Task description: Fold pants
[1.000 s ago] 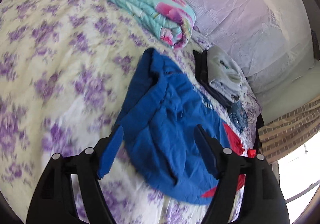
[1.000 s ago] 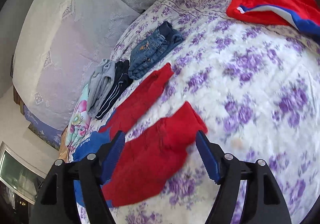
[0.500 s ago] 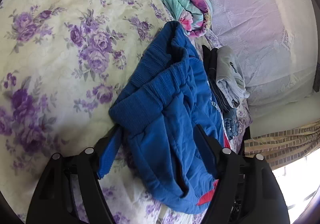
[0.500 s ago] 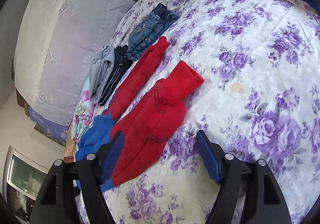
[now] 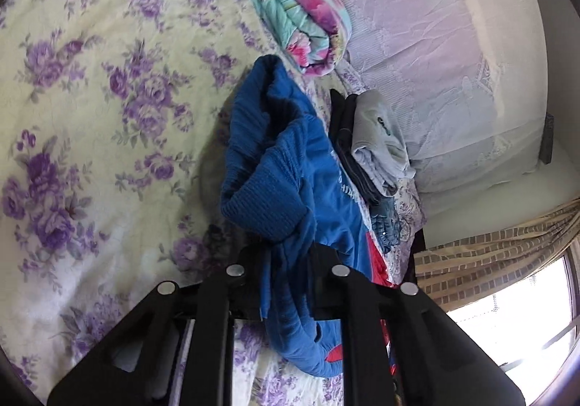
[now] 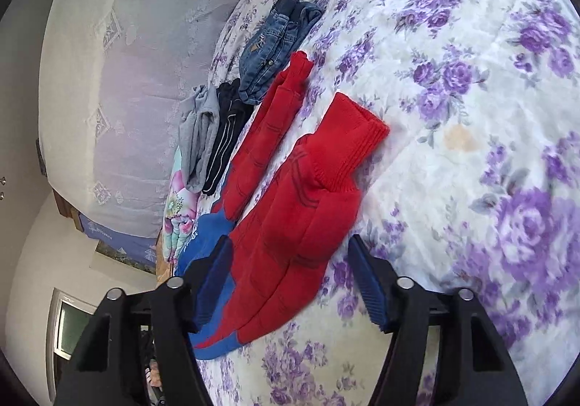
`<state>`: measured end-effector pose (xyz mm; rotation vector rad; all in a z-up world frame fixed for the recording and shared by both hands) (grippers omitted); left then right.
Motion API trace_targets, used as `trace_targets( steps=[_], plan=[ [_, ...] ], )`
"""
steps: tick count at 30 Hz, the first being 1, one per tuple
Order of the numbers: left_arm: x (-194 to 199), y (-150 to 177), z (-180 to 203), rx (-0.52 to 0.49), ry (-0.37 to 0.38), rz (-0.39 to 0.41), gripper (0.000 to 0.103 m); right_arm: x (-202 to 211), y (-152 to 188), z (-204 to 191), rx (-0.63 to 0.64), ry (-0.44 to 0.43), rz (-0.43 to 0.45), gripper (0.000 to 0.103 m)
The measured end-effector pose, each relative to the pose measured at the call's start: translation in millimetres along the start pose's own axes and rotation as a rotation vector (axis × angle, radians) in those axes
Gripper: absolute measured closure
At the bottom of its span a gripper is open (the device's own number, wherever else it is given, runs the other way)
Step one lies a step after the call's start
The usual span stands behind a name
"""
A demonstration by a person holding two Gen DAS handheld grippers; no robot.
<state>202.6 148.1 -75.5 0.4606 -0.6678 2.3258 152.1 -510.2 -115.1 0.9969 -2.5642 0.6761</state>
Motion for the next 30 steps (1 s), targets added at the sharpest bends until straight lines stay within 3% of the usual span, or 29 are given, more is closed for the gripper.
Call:
trace_targets(
  steps=[1,3,4,9,12,14,17,18,21,23,25,27,29,30],
  plan=[
    [2.5,-1.7,1.3,-0.001,-0.001,0.002,0.09,-7.2,-1.7,0.8,0.004,0.004,-0.005,0.068],
    [8.7,-3.5,3.6,0.01,0.006,0.006,0.09,-20.1,-6.6,4.7,-0.021,0.0,-0.017,0.09],
    [12.9,-4.0,5.1,0.018,0.014,0.01,0.09,-21.2,-7.9,5.0,-0.042,-0.012,-0.017,0.095],
    [57.6,5.3,12.2,-0.002,0.027,0.043,0.091,22.4,-6.1,-37.7,0.077,-0.088,0.017,0.096],
    [79.6,22.6,4.3,0.001,0.031,0.037,0.091,46.8,3.5,-40.2,0.134,-0.05,0.007,0.096],
    [79.0,39.5,-13.9,-0.007,-0.01,0.013,0.09,46.8,13.4,-27.7,0.176,0.009,-0.037,0.096],
    [61.5,66.1,-53.9,0.052,-0.095,-0.056,0.088,32.0,26.9,11.8,0.148,0.127,-0.091,0.092],
    [60.1,71.6,-62.4,0.079,-0.074,-0.053,0.087,29.8,30.9,21.3,0.114,0.129,-0.103,0.093],
    [78.9,69.3,-59.3,0.08,-0.025,-0.004,0.082,47.2,27.6,22.7,0.079,0.079,-0.064,0.082],
    [95.3,61.1,-54.6,0.033,-0.072,0.048,0.069,61.9,19.6,18.1,0.096,0.086,-0.031,0.081],
    [118.1,49.8,-47.5,-0.043,-0.167,0.125,0.063,69.4,14.7,14.7,0.101,0.09,-0.013,0.08],
    [134.3,39.1,-31.9,-0.099,-0.182,0.179,0.061,72.4,13.2,7.8,0.119,0.096,0.006,0.078],
    [136.1,31.2,-10.7,-0.153,-0.161,0.174,0.058,69.1,12.3,-1.6,0.169,0.122,0.013,0.063],
    [132.5,29.3,-2.0,-0.171,-0.159,0.167,0.057,69.3,12.0,-1.2,0.181,0.147,0.016,0.041]
  ],
)
Point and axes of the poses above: each gripper's, at about its wrist camera, not at the fingertips, and x roughly against the way its jaws point, z to its right, y to its underside, the point moved 8 cm from there along -x, roughly the way its jaws point, and after that the axes turned 5 degrees about -x, right-handed, at the moved point
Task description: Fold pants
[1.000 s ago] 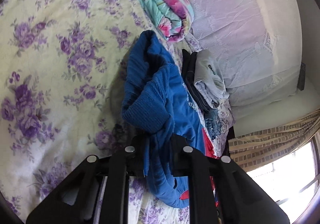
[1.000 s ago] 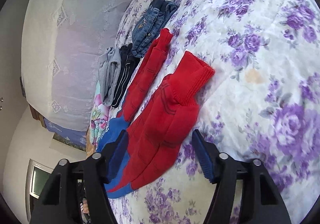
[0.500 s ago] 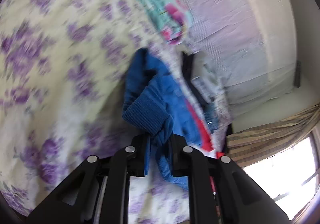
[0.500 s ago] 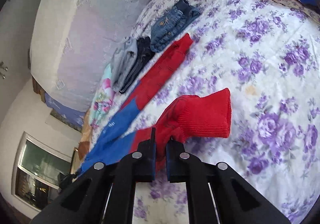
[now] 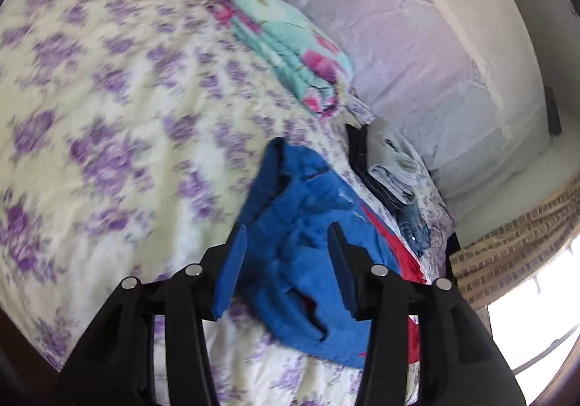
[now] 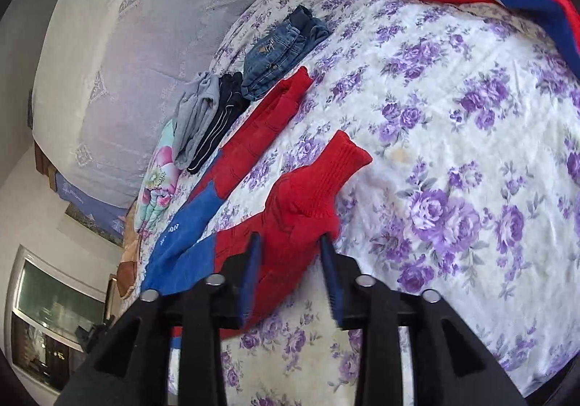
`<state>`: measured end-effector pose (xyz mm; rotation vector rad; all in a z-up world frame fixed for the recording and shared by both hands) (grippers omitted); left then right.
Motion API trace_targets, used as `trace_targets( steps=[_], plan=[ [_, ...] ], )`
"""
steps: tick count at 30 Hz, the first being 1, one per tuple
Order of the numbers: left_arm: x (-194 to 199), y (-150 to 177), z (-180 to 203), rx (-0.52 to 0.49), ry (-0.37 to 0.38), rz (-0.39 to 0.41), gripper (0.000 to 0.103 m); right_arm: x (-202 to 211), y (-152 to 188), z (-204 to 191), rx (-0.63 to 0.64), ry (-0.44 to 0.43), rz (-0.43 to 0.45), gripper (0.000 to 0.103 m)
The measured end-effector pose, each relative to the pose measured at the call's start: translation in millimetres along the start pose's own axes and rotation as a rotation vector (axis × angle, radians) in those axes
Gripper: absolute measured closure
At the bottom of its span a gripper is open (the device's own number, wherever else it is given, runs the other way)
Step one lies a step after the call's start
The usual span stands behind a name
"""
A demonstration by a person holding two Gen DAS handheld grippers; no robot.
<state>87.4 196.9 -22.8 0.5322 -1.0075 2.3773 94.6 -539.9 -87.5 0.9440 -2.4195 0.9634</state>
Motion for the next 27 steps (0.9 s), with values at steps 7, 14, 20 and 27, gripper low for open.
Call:
trace_targets(
  steps=[7,14,20,27],
  plan=[
    [-76.1,12.8,69.2,-0.116,0.096,-0.148,0.049,36.3,-13.7,46.8,-0.132,0.089,0.142,0.041],
    [-154.8,23.4,83.5,-0.111,0.082,-0.242,0.049,-24.2,9.6,-55.0,0.087,-0.132,-0.015,0.041],
    [-162.0,10.0,22.1,0.0,0.027,-0.237,0.078,-65.7,9.6,-10.2,-0.001,-0.044,-0.099,0.066],
    [-129.0,-8.4,16.7,0.023,0.026,-0.14,0.054,-12.4,-11.0,-0.1,0.003,-0.03,0.037,0.058]
  ],
)
Point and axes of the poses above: each gripper's, at about its wrist camera, not at the fingertips, and x roughly against the way its jaws point, z to its right, y to its underside, the point moved 8 cm from there along -x, roughly the way its jaws point, and after that the axes turned 5 degrees about -x, right-handed, at the moved point
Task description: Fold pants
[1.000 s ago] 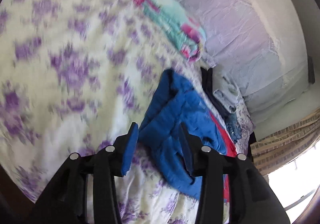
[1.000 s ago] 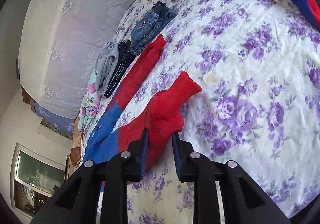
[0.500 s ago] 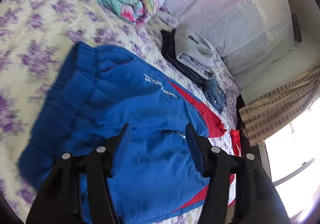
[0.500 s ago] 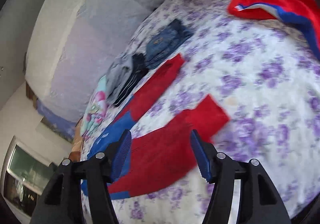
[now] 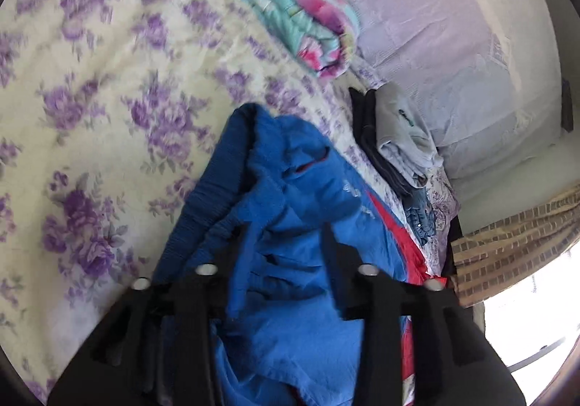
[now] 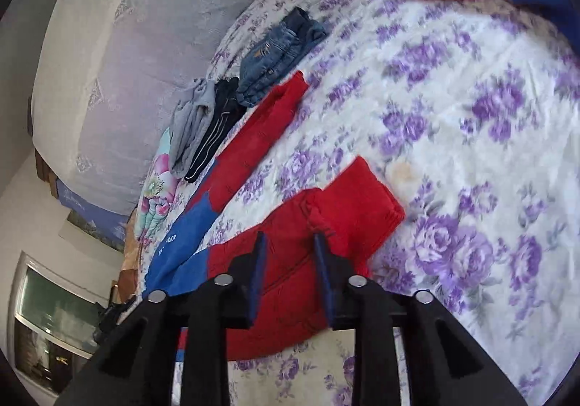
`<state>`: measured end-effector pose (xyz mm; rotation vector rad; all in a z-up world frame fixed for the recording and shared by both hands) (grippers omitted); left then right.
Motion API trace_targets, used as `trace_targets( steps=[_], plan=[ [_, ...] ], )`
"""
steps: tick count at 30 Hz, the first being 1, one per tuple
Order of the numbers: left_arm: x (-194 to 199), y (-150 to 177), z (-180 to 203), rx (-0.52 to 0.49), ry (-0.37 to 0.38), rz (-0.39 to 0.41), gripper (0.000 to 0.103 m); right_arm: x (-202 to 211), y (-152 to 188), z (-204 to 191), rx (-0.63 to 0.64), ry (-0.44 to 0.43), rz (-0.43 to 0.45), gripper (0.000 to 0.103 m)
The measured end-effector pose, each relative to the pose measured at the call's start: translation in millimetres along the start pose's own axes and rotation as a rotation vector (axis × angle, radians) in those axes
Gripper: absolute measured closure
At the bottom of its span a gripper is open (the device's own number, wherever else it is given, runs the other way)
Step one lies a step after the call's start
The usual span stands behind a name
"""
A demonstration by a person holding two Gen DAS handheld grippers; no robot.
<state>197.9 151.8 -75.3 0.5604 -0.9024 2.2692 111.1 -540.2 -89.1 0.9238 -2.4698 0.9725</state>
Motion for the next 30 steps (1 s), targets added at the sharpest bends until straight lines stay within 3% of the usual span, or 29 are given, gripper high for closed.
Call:
trace_targets(
  steps=[1,2,5,8,11,13,16,20,21,23,24,25,26,28,29,30],
  plan=[
    [4.7,-1.2,8.0,-0.032,-0.003,0.022,0.045,4.9,-5.7,-5.5,0.006,-0.004,0.025,0.044],
    [6.8,-2.0,16.5,-0.063,-0.003,0.032,0.041,4.7,-13.4,-12.1,0.002,-0.012,0.041,0.042],
    [-2.9,-5.7,39.4,-0.135,0.003,0.009,0.041,-13.6,-37.6,-43.1,0.05,-0.039,0.026,0.041],
    [-17.8,-12.4,45.3,-0.124,-0.005,-0.002,0.041,-49.0,-73.6,-62.2,0.095,-0.005,0.037,0.04],
    [-35.9,-15.8,36.2,-0.059,0.004,-0.041,0.04,-87.7,-113.8,-47.6,0.016,0.05,0.028,0.04],
    [-48.6,-14.6,28.8,-0.037,0.013,-0.064,0.04,-108.6,-125.6,-36.8,-0.067,0.042,-0.002,0.044],
    [-61.0,-13.2,21.8,-0.05,0.002,-0.071,0.04,-129.2,-116.7,-46.6,-0.095,-0.029,-0.056,0.046],
    [-69.9,-19.0,16.8,-0.044,-0.016,-0.075,0.04,-158.4,-96.5,-82.0,0.046,-0.061,-0.128,0.045],
    [-70.3,-19.9,15.8,-0.047,-0.021,-0.074,0.04,-167.3,-94.7,-84.4,0.061,-0.06,-0.147,0.042],
    [-71.9,-22.8,14.4,-0.064,-0.031,-0.075,0.04,-189.7,-100.3,-68.8,0.051,0.032,-0.168,0.043],
    [-71.9,-25.0,11.8,-0.062,-0.028,-0.074,0.041,-196.8,-108.8,-52.8,0.042,0.103,-0.144,0.052],
    [-69.6,-26.0,8.9,-0.043,-0.022,-0.074,0.047,-200.4,-120.8,-36.2,0.018,0.144,-0.112,0.073],
    [-65.1,-27.8,5.0,-0.021,-0.023,-0.064,0.05,-200.3,-126.5,-26.3,-0.026,0.131,-0.114,0.079],
    [-45.9,-37.5,-1.3,-0.004,-0.052,-0.012,0.047,-190.5,-129.7,-20.6,-0.107,0.059,-0.116,0.075],
    [-36.6,-43.6,-3.7,-0.017,-0.08,0.016,0.038,-180.0,-132.4,-23.3,-0.095,0.054,-0.094,0.072],
    [-26.5,-51.2,-6.6,-0.035,-0.119,0.047,0.033,-169.2,-135.3,-28.5,-0.061,0.056,-0.067,0.061]
  ],
)
Point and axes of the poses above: each gripper's, at about its wrist camera, not at the fingertips, and x roughly against the way its jaws point, z to its right, y to its underside, the point moved 8 cm from there along -x, roughly the way its jaws point, and after that the axes turned 5 degrees about -x, right-handed, at the moved point
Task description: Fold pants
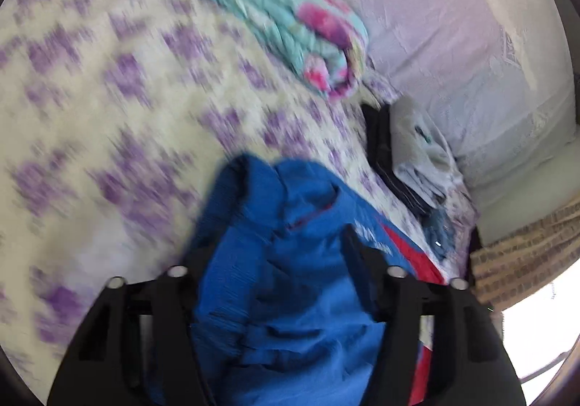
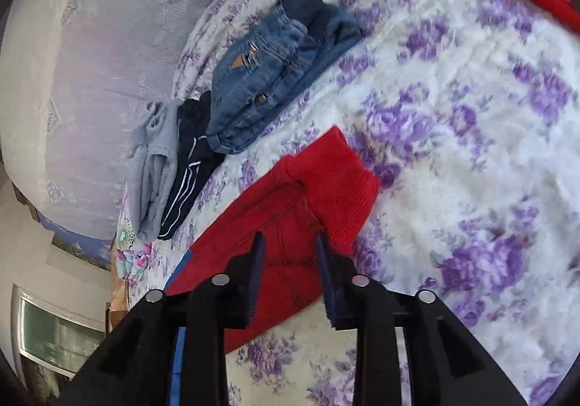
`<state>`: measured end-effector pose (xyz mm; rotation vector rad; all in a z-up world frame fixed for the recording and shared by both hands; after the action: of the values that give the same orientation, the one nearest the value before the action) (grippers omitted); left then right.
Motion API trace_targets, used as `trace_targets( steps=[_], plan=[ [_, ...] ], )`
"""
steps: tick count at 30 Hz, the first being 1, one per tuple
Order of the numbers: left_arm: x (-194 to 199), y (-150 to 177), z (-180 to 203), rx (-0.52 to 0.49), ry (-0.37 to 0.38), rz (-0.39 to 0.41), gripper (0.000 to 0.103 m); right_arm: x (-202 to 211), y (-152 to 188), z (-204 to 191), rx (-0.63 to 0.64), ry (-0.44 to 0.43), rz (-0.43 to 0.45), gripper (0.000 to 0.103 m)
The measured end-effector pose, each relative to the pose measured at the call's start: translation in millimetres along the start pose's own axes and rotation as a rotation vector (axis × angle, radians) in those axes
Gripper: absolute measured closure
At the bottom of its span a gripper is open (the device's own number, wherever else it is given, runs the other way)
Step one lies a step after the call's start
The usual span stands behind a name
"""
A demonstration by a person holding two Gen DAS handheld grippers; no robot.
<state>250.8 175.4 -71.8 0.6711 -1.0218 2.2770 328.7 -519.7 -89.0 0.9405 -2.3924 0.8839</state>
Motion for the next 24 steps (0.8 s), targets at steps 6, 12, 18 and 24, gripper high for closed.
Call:
trace_targets(
  steps=[6,12,18,24],
  plan=[
    [-10.6,-35.1,-22.4,0.034,-0.02,-0.024,0.029,43.0,-22.6,3.1,0.011,0.006,0.079,0.048],
    [-51.6,-34.0,-34.7,0.057,-0.008,-0.126,0.03,40.1,-26.8,32.0,-0.078,0.02,0.057,0.047],
    [-66.9,-30.6,-24.8,-0.048,0.005,-0.148,0.057,26.2,-23.9,40.6,-0.092,0.032,0.038,0.046],
    [-71.3,-27.3,-28.5,-0.031,0.083,-0.121,0.077,16.6,-34.4,36.6,-0.093,0.024,0.034,0.043]
  ],
)
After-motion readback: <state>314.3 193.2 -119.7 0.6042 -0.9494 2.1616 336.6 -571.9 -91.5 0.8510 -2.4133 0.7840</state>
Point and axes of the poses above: each gripper's, at about its wrist camera, not at the fingertips, and x roughly against the way its jaws point, z to its right, y to its underside, the point moved 8 cm from there along -x, roughly the way its jaws point, and after that the axes turned 5 degrees about -x, right-handed, at the moved point
